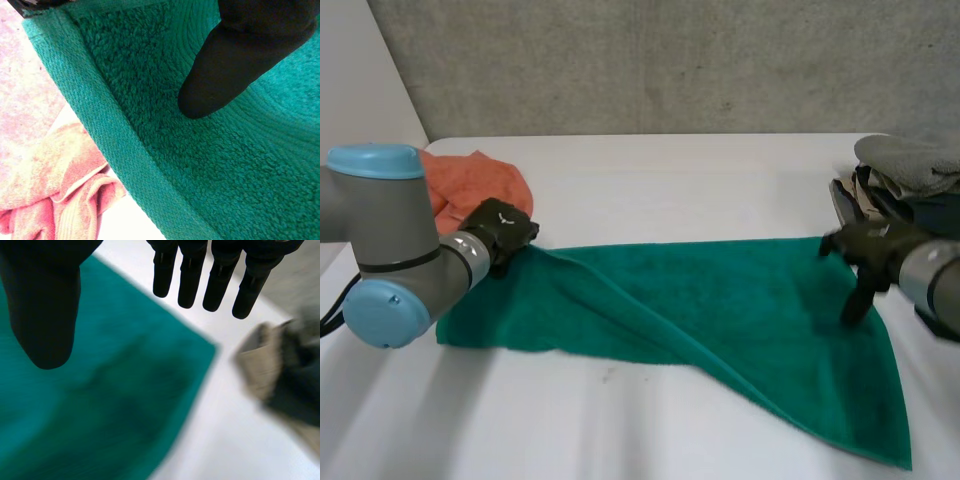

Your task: Fold the laundry.

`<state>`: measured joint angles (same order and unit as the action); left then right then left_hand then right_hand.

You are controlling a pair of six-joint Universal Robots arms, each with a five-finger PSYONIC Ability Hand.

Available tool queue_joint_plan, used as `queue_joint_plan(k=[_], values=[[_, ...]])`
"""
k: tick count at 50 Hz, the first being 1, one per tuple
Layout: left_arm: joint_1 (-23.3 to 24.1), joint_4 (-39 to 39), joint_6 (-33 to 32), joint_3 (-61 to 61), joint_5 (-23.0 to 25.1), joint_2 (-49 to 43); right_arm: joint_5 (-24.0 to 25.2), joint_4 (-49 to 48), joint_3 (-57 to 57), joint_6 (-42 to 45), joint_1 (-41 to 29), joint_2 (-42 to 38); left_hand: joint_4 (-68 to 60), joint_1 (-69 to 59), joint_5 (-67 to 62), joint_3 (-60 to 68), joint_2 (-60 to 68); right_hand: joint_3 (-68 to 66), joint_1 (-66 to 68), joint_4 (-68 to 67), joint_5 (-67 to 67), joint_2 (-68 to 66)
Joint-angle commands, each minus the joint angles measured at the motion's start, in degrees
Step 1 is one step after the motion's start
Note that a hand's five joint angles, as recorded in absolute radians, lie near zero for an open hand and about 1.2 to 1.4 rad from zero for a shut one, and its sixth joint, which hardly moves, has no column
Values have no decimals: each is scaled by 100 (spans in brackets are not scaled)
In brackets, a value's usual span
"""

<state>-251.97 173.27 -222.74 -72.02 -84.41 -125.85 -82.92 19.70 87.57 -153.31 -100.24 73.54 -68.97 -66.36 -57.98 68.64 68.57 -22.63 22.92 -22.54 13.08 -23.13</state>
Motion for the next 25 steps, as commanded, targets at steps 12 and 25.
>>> queue_joint_plan(k=[12, 25], values=[[86, -180, 152, 575, -146, -370, 320, -1372, 2703, 46, -742, 1022, -1103, -1364, -1202, 1136, 1143, -1596, 1568, -1605, 1552, -1547], [95, -233, 205, 663, -199, -423, 391, -1978, 3143, 73, -927, 996, -1103, -1364, -1202, 1136, 1143, -1361, 1333, -1370, 1317, -1312]])
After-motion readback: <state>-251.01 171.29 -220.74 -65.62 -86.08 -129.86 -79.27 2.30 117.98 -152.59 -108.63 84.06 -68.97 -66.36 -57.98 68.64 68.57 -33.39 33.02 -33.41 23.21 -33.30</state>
